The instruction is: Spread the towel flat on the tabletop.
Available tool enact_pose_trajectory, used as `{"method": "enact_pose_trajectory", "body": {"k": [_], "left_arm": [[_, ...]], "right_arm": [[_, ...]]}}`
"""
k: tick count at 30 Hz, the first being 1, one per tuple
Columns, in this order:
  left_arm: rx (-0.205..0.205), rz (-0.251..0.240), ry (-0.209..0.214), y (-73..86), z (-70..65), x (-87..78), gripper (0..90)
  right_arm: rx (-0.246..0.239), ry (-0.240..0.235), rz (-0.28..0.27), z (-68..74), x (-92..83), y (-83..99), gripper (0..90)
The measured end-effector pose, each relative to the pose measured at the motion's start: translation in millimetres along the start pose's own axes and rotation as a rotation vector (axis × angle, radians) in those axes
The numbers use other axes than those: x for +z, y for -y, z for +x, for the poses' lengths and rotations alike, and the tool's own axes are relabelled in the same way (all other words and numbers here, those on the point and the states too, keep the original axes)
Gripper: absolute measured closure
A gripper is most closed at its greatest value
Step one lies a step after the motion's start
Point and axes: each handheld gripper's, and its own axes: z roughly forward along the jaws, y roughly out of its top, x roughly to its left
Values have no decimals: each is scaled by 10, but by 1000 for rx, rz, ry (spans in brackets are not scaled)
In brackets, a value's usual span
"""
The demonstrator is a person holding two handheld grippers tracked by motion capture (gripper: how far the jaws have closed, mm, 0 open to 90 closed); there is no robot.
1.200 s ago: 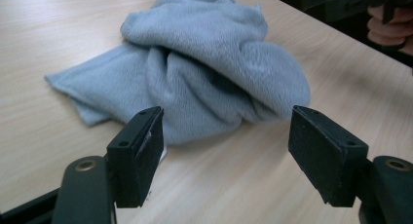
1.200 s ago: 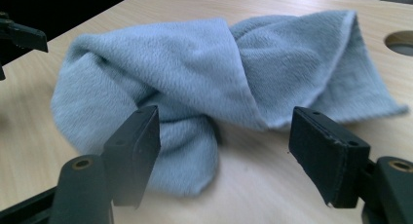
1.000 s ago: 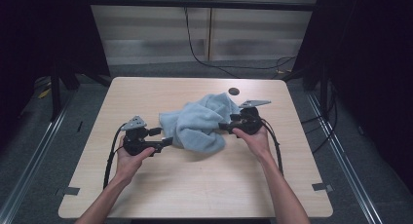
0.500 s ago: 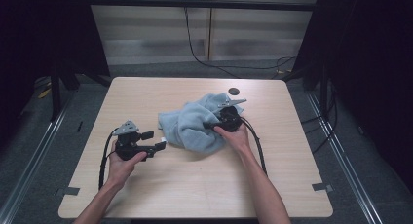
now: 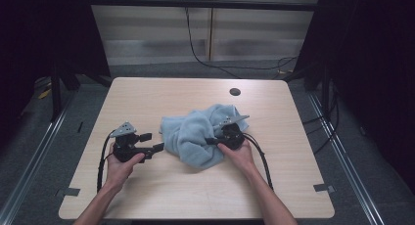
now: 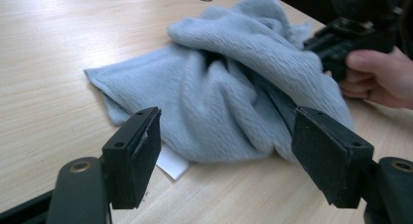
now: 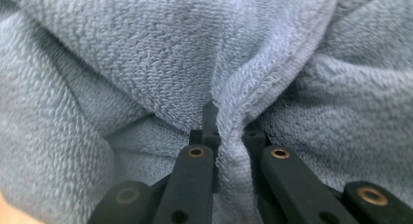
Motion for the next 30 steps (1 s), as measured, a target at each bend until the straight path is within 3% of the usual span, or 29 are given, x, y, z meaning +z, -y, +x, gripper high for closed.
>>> {"method": "enact_pose_trajectory", "body": {"k": [6,8,10,17,19,21,23,26,30], "left_arm": [[-1,10,3,29,5,-5,276],[26,27,29,59,-9,-2,384],[25,40,49,86,-34,11,374],[47,80,69,104,-109,76,384],[48,83,76,103,-127,100,384],[45,88,83,99,-140,124,375],[50,99,85,100,-149,158,365],[46,109,84,102,-147,195,350],[60,146,55,129,-129,289,384]], "right_arm": [[-6,-23,13,243,-131,171,860],[-24,-18,22,317,-181,217,860],[-14,-28,23,377,-226,274,860],[-49,-68,54,720,-413,474,842],[-46,-80,57,793,-462,527,804],[-56,-81,51,850,-540,565,691],[-60,-75,25,853,-640,549,589],[-28,-64,-65,763,-857,470,541],[16,12,-129,544,-1052,329,510]]}}
